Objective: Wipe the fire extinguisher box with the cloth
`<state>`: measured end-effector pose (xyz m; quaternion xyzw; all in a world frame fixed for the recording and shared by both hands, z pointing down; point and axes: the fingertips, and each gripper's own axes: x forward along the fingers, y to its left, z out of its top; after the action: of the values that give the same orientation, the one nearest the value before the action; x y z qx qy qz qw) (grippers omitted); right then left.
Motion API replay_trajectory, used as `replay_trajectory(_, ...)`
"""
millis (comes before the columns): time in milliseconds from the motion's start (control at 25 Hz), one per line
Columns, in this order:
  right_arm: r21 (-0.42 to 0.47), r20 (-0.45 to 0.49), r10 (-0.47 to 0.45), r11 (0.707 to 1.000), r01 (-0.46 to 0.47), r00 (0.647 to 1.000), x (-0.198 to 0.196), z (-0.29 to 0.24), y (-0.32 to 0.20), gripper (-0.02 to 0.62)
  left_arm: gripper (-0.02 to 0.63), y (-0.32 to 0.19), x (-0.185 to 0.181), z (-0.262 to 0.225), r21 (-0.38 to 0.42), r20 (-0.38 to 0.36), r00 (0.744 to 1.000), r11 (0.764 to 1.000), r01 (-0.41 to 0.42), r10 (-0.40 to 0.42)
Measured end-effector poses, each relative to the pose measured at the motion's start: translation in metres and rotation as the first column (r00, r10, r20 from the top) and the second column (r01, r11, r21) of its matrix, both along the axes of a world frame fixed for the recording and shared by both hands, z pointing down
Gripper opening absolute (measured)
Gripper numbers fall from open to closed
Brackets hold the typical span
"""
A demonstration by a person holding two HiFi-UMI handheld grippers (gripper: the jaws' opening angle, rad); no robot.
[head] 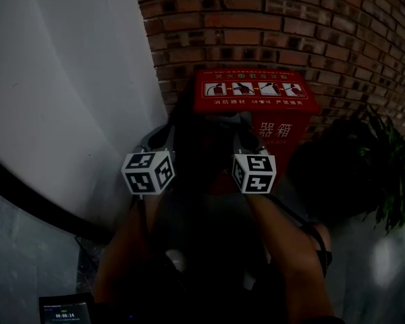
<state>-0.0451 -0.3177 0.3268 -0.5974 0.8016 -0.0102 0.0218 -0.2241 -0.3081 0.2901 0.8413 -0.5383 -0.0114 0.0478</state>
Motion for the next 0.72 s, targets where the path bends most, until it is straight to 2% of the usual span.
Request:
replay_trajectory(160, -0.004, 0.027, 0.066, 0.998, -0.066, 0.997, 0.048, -0.006, 0.001, 0.029, -0.002, -0.002, 0.024, 0.0, -0.024, -0.037, 0.998, 0.999, -0.043, 0.042)
replay_trajectory(400, -0.021, 0.057, 0.184, 0.983, -0.183, 0.981, 0.126, -0.006, 0.003, 0.029, -0.002, -0.006, 0.065, 0.006, -0.041, -0.033, 0.994, 0.994, -0.104, 0.102)
replay_trajectory(480, -0.031, 0.072, 0.222, 0.975, -0.22, 0.972, 0.149, -0.003, 0.005, 0.029, -0.002, -0.007, 0.073, 0.01, -0.06, -0.057, 0.992, 0.991, -0.118, 0.114)
replay_trajectory(600, -0.037, 0.075, 0.265, 0.964, -0.263, 0.961, 0.18, -0.001, 0.009, 0.029, -0.002, -0.013, 0.074, 0.015, -0.09, -0.117, 0.988, 0.989, -0.115, 0.104)
replay_trajectory(720, -0.03, 0.065, 0.282, 0.959, -0.281, 0.957, 0.197, -0.001, 0.016, 0.029, -0.002, -0.021, 0.062, 0.016, -0.106, -0.164, 0.985, 0.992, -0.072, 0.054)
